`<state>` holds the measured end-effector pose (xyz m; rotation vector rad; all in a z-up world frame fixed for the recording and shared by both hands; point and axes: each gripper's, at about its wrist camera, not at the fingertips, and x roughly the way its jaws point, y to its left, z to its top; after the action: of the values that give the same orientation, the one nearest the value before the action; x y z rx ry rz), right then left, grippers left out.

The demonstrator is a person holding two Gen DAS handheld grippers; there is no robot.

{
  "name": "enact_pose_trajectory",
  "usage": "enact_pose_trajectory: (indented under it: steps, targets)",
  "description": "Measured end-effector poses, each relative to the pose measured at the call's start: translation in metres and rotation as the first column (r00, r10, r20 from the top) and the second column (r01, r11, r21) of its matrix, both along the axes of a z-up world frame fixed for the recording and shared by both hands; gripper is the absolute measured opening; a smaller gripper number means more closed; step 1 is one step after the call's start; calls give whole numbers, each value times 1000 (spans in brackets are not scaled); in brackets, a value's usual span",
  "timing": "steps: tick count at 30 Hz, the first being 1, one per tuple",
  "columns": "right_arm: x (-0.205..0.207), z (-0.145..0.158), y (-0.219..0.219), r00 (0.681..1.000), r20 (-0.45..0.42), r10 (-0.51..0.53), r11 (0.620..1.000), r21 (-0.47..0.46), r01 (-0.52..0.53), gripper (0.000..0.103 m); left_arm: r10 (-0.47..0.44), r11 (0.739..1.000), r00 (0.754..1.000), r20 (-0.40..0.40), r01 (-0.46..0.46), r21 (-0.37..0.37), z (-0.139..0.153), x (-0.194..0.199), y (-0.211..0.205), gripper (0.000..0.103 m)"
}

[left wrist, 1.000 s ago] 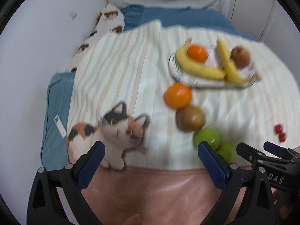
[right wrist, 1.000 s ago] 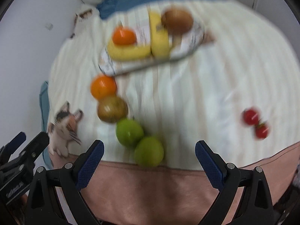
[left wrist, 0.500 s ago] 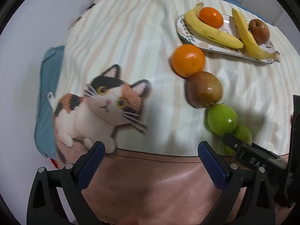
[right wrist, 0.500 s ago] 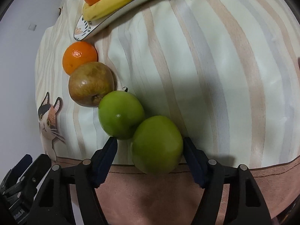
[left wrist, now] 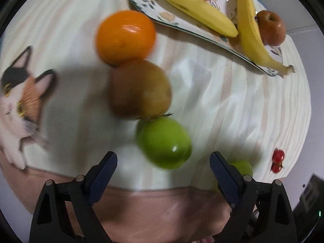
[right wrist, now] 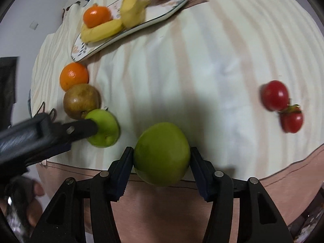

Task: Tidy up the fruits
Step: 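Grasp a green apple with the right tool while the left tool grasps the other green apple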

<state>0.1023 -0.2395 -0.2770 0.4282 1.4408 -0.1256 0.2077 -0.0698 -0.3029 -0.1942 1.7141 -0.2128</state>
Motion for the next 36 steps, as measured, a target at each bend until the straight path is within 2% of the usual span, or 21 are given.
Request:
enact_pose_trajectory:
  steps: [1, 2, 3, 5, 12, 16, 19, 22, 24, 28, 32, 36]
  targets:
    - [-1, 0, -4, 1000, -2, -6, 1000, 2, 6, 58, -11, 1000, 1000, -5, 11, 13, -6, 3, -6, 93]
    - [-2, 0, -7, 1000, -6, -11, 1000, 4, 11, 58, -19, 1000, 1000, -6, 19, 20, -9, 4, -9, 87]
    - [-2, 1, -8, 1000, -8, -14, 1000, 7, 14, 58, -29, 999, 1000, -7, 29, 36, -14, 6, -13, 73]
    - [-3, 2, -14, 1000, -10, -11, 1000, 8, 11, 58, -45, 997, 999, -15, 45, 64, -22, 6, -19, 58]
    - [-1, -3, -12, 999, -25, 25, 1000, 2, -25, 58, -131, 984, 989, 64, 121, 132, -10, -7, -37, 58]
    - [9, -11, 3, 994, -55, 96, 995, 38, -94, 58, -213, 962, 970, 114, 188, 196, 12, -34, -29, 58]
    - [6, -15, 14, 984, -76, 163, 986, 52, -160, 58, -258, 946, 960, 107, 228, 232, 19, -58, -16, 58]
    - [1, -21, 21, 975, -92, 204, 978, 52, -200, 58, -266, 938, 960, 90, 236, 254, 12, -69, -5, 58]
    - [0, -25, 23, 972, -94, 217, 976, 38, -214, 58, -245, 945, 966, 85, 218, 244, 5, -69, -3, 58]
    - [3, -29, 23, 971, -102, 215, 977, 38, -212, 58, -224, 955, 972, 71, 204, 217, -10, -61, -6, 59]
    - [3, -33, 20, 973, -108, 202, 979, 46, -198, 58, -234, 949, 969, 77, 211, 236, -18, -64, -18, 58]
    - [7, -38, 23, 976, -111, 187, 982, 46, -183, 59, -212, 955, 973, 89, 187, 230, -16, -59, -19, 57]
